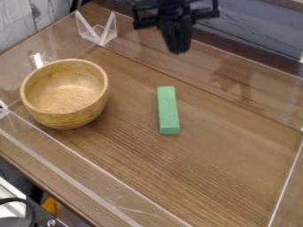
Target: Put the green block in the brown bowl
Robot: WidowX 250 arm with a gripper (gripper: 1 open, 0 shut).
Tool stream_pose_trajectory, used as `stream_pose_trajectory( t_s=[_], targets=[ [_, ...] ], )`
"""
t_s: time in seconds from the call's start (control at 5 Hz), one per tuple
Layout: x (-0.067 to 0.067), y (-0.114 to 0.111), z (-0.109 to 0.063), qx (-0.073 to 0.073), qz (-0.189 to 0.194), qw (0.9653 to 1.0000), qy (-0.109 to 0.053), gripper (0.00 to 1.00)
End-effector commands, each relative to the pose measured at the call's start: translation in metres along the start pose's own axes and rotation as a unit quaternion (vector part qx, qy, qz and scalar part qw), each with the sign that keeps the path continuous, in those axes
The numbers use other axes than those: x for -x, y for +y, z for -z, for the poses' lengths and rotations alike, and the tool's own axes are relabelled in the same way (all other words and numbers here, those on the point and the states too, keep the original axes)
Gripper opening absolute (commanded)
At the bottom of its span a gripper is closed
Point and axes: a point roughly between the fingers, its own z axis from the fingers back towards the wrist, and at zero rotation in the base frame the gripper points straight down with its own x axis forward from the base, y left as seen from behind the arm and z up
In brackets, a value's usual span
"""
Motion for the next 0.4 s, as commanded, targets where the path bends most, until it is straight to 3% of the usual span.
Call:
stream_pose_trajectory(
  t_s=[0.0,0.2],
  targets=[
    [0.007,-0.002,-0.007,-0.001,0.014,0.9996,-0.023,1.00],
    [0.014,0.009,-0.001,-0.012,0.011,0.9997,-0.019,1.00]
  ],
)
